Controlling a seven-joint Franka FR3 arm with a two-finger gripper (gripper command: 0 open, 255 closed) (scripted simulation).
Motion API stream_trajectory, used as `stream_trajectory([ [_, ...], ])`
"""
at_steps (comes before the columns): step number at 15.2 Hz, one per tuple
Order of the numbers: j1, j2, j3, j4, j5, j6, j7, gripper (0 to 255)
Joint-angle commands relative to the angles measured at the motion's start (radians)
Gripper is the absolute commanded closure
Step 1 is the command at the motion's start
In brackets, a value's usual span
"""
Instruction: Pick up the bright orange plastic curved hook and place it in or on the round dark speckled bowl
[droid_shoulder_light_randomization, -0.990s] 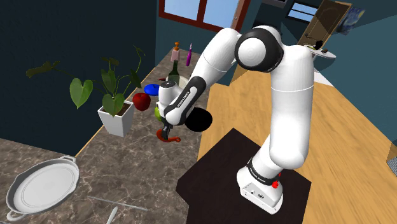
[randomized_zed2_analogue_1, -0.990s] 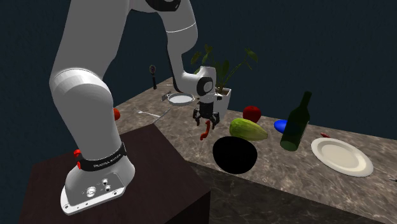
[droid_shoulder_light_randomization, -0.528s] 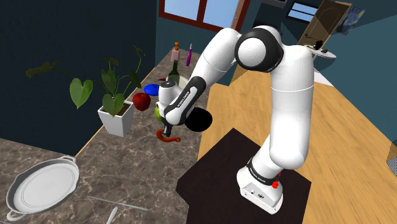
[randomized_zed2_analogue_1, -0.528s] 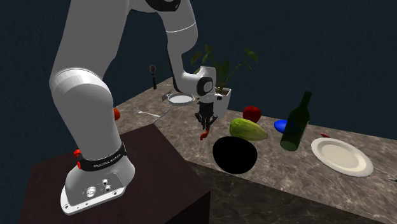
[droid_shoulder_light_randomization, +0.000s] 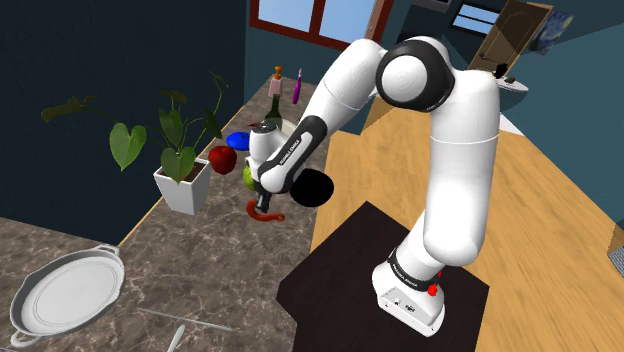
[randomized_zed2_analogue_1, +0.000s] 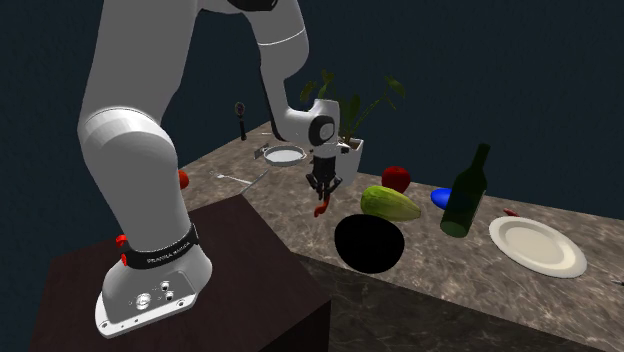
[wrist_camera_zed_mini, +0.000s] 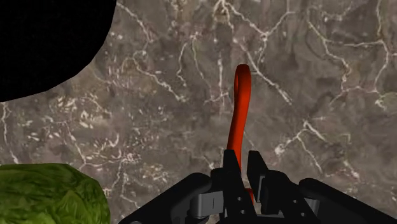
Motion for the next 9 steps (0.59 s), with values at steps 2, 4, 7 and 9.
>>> stream_trajectory([
  [2, -0.007, -0.043, 0.008, -0.009, 0.009, -0.034, -0.010, 255],
  [4, -0.010, -0.070, 0.012, -0.015, 0.015, -0.055, -0.015, 255],
  [7, -0.015, -0.110, 0.019, -0.021, 0.025, -0.089, -0.023, 255],
  [9, -0.017, -0.136, 0.023, -0.024, 0.031, -0.111, -0.029, 255],
])
